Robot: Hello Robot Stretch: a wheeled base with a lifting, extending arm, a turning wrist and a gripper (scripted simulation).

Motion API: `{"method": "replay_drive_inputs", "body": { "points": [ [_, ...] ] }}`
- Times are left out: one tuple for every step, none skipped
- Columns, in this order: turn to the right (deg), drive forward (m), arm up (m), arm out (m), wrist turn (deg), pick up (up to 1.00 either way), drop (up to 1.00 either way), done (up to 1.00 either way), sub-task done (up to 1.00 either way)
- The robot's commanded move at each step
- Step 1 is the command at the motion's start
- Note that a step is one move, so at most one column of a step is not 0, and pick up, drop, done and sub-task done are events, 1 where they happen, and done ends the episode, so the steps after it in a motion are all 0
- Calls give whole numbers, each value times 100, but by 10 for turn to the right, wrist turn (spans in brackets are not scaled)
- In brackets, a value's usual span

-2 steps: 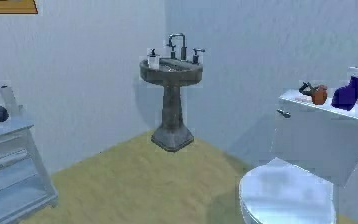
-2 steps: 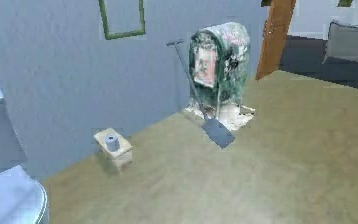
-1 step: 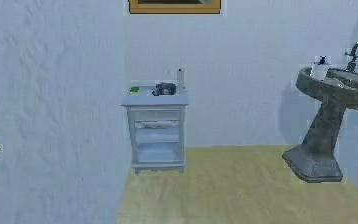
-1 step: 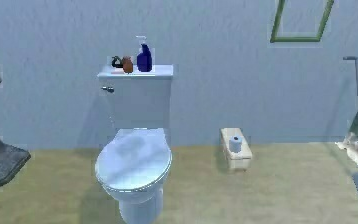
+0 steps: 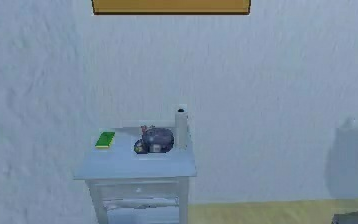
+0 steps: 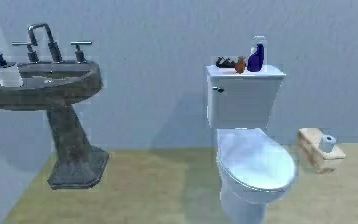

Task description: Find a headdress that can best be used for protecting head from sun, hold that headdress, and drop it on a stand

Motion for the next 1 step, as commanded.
{"method": "replay_drive_inputs", "body": {
  "points": [
    [-450, 0, 0, 0, 0, 0, 0, 0, 0]
  ]
}}
